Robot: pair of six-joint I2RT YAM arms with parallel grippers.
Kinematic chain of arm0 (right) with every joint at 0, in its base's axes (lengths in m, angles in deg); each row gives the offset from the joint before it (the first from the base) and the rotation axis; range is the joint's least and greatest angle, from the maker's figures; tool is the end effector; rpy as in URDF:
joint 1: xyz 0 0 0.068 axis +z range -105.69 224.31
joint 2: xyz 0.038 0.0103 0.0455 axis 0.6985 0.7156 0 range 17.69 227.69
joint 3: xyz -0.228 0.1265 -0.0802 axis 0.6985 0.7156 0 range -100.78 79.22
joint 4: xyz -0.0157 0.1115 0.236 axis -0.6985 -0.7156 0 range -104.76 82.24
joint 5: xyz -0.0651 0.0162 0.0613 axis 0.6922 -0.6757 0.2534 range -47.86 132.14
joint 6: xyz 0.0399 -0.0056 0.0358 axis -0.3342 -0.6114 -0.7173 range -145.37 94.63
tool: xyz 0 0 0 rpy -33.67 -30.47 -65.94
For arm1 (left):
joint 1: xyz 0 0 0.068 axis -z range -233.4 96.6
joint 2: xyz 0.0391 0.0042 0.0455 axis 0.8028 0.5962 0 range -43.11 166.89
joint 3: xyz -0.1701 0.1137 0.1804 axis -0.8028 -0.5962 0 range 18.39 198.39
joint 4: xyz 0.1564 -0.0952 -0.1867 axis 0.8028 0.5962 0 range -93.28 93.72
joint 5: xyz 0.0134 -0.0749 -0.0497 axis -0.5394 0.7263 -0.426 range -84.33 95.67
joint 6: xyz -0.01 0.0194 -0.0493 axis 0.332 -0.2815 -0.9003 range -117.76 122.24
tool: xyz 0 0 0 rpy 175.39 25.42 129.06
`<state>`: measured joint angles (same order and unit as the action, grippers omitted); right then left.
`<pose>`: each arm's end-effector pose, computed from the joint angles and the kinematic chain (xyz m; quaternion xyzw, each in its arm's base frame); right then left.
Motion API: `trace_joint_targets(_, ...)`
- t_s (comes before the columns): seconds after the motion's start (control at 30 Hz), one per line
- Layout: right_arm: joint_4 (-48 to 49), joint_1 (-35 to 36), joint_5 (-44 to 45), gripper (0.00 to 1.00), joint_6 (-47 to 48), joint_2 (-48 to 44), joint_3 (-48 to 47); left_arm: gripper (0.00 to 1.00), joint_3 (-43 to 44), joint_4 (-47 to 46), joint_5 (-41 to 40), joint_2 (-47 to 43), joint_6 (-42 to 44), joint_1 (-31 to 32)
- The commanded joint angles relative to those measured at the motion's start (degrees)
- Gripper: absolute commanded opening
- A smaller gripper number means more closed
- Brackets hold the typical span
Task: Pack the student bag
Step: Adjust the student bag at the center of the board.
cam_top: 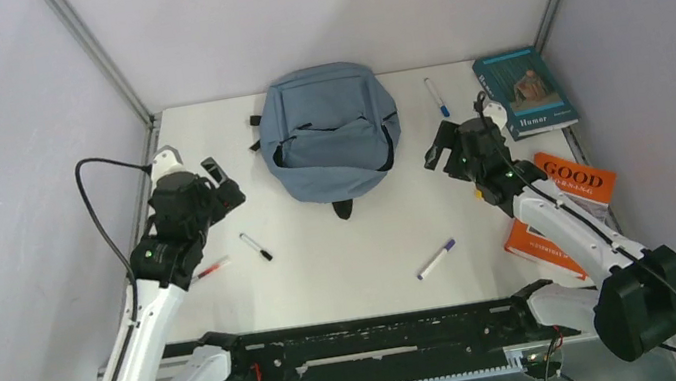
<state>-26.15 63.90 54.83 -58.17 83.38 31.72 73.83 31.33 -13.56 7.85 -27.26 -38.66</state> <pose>0.2383 0.0766 0.2699 0.1514 0.8762 0.1087 0.4445 0.1832 -0.0360 0.3435 -0.1923 0.8367 -0.0512 0.5103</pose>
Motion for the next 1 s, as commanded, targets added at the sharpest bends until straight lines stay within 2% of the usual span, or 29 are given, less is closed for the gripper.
trace_joint_targets(0.0, 3.3, -1.9, -3.6, 0.98, -0.8, -0.1, -0.6, 1.00, -2.7, -0.5, 0.7, -2.7, 0.8, -0.2)
trace_joint_targets(0.2, 4.6, -3.0, -5.7, 0.97, -2.0, 0.9, -0.6, 1.00, -3.5, -0.8, 2.9, -3.3, 1.7, -0.2)
trace_joint_targets(0.33, 4.5, -3.0, -6.5, 0.97, -2.3, 1.4, -0.6, 0.99, -4.7, -2.3, 8.3, -2.3, 1.3, -0.1)
trace_joint_targets(0.4, 4.8, -3.0, -7.1, 0.97, -2.3, 2.3, -0.6, 0.98, -5.7, -3.8, 10.3, -1.9, 0.7, 0.9)
trace_joint_targets(0.47, 6.1, -3.0, -9.3, 0.97, -2.3, 4.3, -0.9, 0.98, -6.7, -4.6, 8.4, -1.4, -0.2, 4.3)
trace_joint_targets(0.57, 6.3, -3.0, -15.3, 0.98, -1.9, 10.3, -4.8, 0.98, -8.5, -4.3, 9.1, 0.4, -3.0, 11.8)
trace_joint_targets(0.67, 3.5, -2.9, -19.1, 0.98, -1.5, 18.8, -12.2, 0.98, -11.5, -5.1, 10.6, 1.3, -5.1, 16.8)
trace_joint_targets(0.73, 3.1, -3.0, -20.8, 0.97, -2.0, 23.5, -15.4, 0.98, -11.7, -3.7, 8.8, 1.4, -5.7, 17.8)
trace_joint_targets(0.97, 10.3, -3.5, -27.0, 0.95, -7.5, 38.2, -22.3, 0.98, -9.9, -4.0, 4.5, 0.7, -7.6, 17.8)
